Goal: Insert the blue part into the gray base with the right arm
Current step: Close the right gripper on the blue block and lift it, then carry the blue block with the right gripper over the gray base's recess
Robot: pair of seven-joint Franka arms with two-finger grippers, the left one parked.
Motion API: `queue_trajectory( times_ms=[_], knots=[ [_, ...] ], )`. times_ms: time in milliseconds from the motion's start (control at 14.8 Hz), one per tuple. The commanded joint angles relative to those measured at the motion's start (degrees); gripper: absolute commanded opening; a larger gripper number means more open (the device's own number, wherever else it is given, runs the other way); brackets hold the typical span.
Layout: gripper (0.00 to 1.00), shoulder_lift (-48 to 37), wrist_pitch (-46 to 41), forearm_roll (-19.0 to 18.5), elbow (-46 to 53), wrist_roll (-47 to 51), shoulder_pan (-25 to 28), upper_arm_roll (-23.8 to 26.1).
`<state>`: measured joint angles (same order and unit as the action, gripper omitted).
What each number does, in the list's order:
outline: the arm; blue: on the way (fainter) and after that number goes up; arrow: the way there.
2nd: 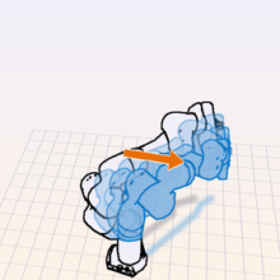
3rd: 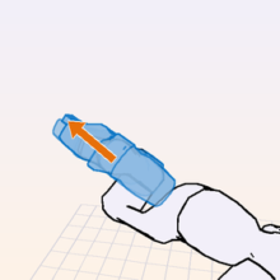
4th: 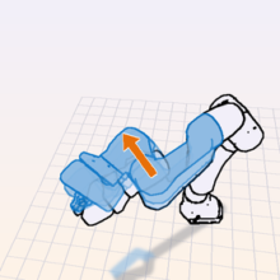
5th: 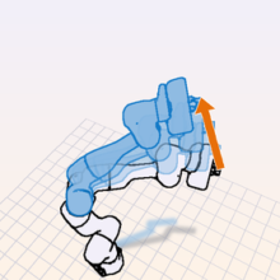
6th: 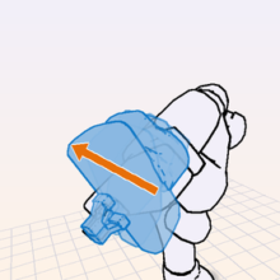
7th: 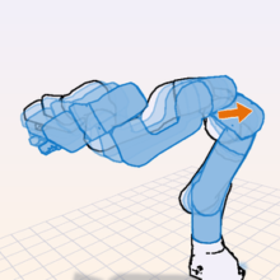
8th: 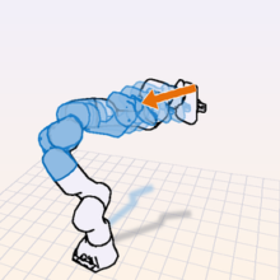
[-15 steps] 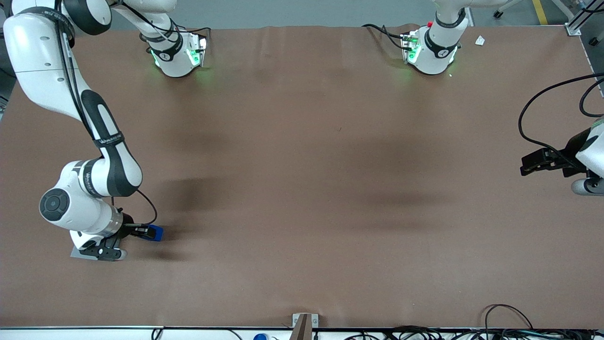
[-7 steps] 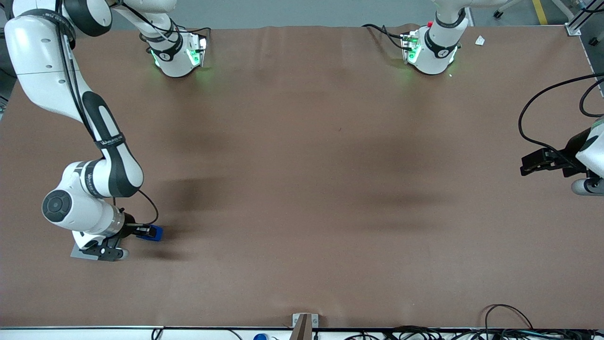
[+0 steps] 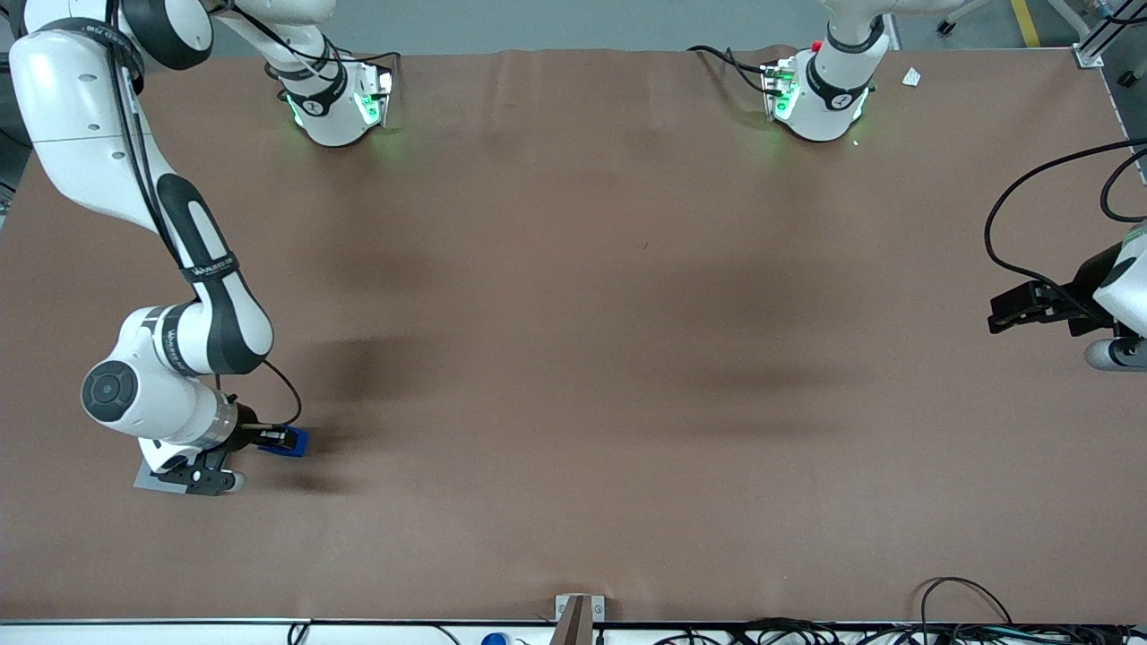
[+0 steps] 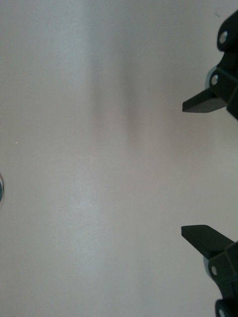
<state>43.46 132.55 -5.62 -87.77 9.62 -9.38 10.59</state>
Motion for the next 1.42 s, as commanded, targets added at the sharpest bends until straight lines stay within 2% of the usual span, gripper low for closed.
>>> queue_trajectory(
  times_ms=[0,337,607,944,1079,1348],
  knots=[
    [0.01,-0.7,-0.4,-0.1,0.8,-0.2,-0.5,0.4],
    [0.01,-1.5,-12.7,0.1,9.7,-0.3,-3.6,0.6],
    [0.01,-1.5,-18.4,-0.4,13.3,-0.3,-6.1,0.7],
    [0.00,-0.8,-18.3,-1.5,15.7,-2.1,-6.8,0.1],
    [0.00,-0.6,-17.8,-4.8,16.0,-2.7,-7.0,0.2],
    [0.00,0.9,-16.3,-5.2,17.0,-6.5,-8.4,0.2]
  ],
)
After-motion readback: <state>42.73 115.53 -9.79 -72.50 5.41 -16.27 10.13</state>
